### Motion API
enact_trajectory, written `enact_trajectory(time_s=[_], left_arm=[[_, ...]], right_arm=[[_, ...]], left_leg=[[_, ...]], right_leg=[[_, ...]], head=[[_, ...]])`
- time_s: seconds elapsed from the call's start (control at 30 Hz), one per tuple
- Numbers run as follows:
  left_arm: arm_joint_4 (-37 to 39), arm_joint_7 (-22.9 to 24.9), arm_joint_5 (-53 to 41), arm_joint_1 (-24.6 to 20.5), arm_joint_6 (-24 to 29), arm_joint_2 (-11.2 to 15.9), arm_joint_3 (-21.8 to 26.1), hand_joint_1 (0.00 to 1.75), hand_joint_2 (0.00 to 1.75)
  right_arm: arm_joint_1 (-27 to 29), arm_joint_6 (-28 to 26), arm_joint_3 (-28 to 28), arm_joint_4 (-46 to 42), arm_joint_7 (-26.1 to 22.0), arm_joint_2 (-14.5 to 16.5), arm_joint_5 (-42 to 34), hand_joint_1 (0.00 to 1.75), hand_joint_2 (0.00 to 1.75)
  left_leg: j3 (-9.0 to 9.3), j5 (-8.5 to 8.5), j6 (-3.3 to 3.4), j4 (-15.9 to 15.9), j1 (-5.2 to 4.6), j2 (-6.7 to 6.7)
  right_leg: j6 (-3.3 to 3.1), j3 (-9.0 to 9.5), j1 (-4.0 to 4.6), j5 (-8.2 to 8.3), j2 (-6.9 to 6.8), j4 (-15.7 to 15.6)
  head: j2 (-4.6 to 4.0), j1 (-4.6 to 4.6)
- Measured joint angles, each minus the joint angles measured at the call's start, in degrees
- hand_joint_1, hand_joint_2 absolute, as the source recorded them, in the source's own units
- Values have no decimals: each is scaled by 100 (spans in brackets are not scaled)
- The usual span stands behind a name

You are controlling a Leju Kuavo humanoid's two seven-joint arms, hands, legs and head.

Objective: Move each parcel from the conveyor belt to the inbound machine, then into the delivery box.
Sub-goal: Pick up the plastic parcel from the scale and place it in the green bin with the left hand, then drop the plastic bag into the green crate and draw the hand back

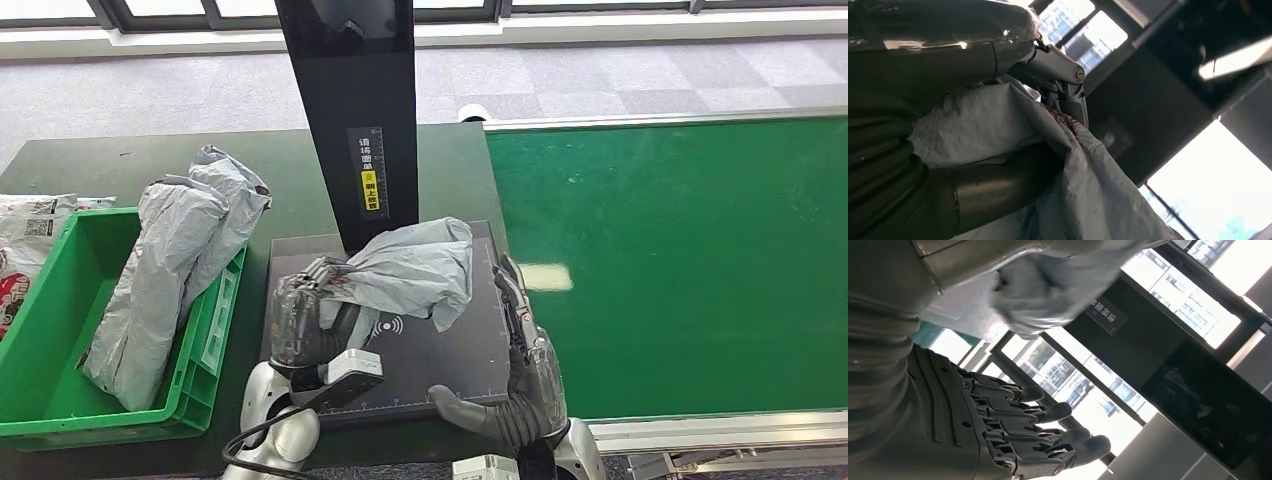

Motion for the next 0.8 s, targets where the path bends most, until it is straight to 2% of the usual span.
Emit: enact_trajectory(time_s=[0.1, 0.3, 0.5, 0.6, 0.7, 0.8], left_arm=[[-781, -294, 551, 212, 3, 17, 332, 175, 175], [-1892, -355, 1475, 558, 6, 115, 723, 175, 175], [-2588, -365, 1720, 715, 6, 196, 953, 175, 175], [-3017, -368, 2214, 752, 7, 257, 1158, 175, 175], [-3279, -374, 2699, 733, 6, 373, 1464, 175, 175], [-3220, -374, 2682, 590, 6, 453, 1886, 175, 175]], right_arm=[[80, -62, 0, -38, -16, 0, -9, 0, 175], [203, -133, 0, -77, -90, -2, -57, 0, 175], [213, -55, 0, -116, -103, -2, -73, 0, 175], [208, -3, 0, -121, -100, -2, -77, 0, 175], [207, 3, 0, -121, -104, -2, -96, 0, 175], [208, -1, 0, -121, -117, -2, -110, 0, 175]], left_leg=[[-1, 0, 0, -1, 1, -3], [-1, 0, 0, -1, 1, -3], [-1, 1, 0, -1, 0, -3], [0, 0, 0, -1, 0, -3], [2, 1, -1, -1, 1, -3], [3, 4, -5, -1, 2, -4]], right_leg=[[0, 0, 0, -1, -2, 0], [0, 2, 0, -1, -3, -1], [0, 4, 0, 0, -2, 0], [0, 4, 0, -1, -2, 0], [-1, 3, 2, -2, -3, 0], [-2, 3, 3, -2, -4, 1]], head=[[0, 0], [0, 0], [0, 0], [0, 0], [0, -1], [0, -1]])
